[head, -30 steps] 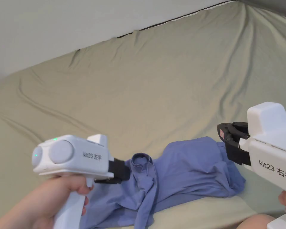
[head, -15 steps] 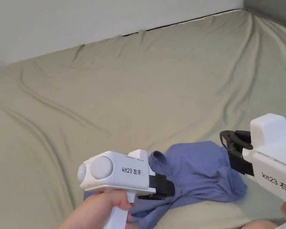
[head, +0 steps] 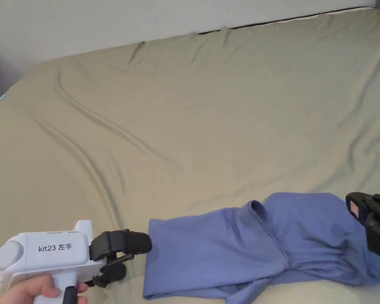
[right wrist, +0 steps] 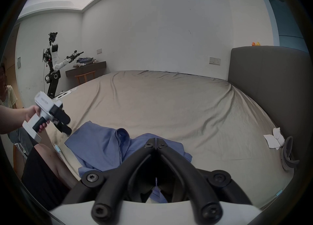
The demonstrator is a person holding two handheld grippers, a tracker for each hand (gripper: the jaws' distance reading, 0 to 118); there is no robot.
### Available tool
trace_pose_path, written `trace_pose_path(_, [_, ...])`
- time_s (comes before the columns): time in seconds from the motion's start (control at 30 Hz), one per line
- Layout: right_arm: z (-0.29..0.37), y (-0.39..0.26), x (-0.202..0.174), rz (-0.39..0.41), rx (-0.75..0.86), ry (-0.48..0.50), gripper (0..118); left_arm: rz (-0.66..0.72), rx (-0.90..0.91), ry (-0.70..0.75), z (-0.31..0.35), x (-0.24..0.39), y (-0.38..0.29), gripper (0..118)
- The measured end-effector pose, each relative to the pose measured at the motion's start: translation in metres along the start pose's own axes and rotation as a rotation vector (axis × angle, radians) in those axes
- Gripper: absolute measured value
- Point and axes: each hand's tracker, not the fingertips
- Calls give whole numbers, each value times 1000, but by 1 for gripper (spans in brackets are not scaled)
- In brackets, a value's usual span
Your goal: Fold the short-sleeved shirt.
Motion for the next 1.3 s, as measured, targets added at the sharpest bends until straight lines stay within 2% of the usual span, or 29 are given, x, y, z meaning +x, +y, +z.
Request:
trace_pose_path(0.03, [-3,2,-3,1,-1,4,0,18,-26,-23,-10,-6,-1,117])
trace_pose_path(0.1, [-8,4,-9,4,-1,13,0,-111,64,-135,-12,9,-3,118])
trace_pose_path(0.13, [-11,5,-11,7,-3,20,0,-122,55,-166,-19,13,0,116])
trace_pose_path(0.17, [-14,5,-13,11,-5,26,0,-79,22,-151,-28,12,0,110])
trace_pose_path(0.2, [-17,5,-16,19,-12,35,0,-42,-30,-172,-40,11,-2,98])
trace_pose_path(0.23, [-20,4,-18,28,-20,39,0,-57,-46,-213,-51,11,3,75])
trace_pose_path(0.3, [-22,2,-19,44,-31,43,0,-125,-44,-117,-63,16,1,14])
trace_pose_path(0.33, [-22,1,-20,52,-35,44,0,-141,-39,-36,-70,14,1,13])
trace_pose_path(0.4, [-19,-1,-19,66,-40,41,0,-45,-54,-121,-76,10,6,13])
trace_pose_path(0.5, [-14,-3,-16,76,-42,23,0,-178,-57,-44,-58,44,-3,13])
trace_pose_path(0.63, [-11,-3,-10,57,-41,8,0,-175,-27,-67,-34,57,0,12])
trace_pose_path(0.7, [-9,-3,-7,46,-35,-2,0,-250,-18,-46,-19,68,1,12])
trace_pose_path(0.77, [-6,-2,-6,32,-29,-8,0,-266,-28,-14,3,72,3,12])
trace_pose_path(1.0, [-1,2,1,-11,-6,-13,0,-222,-16,343,70,53,37,12])
trace_pose_path(1.1, [0,4,5,-15,10,-51,0,-256,-5,417,71,101,30,12])
trace_pose_path(1.2, [-2,4,12,-28,11,-72,0,-393,-21,428,49,166,14,12])
trace_pose_path(1.3, [-4,4,18,-43,3,-100,0,-416,-64,409,12,219,-5,12])
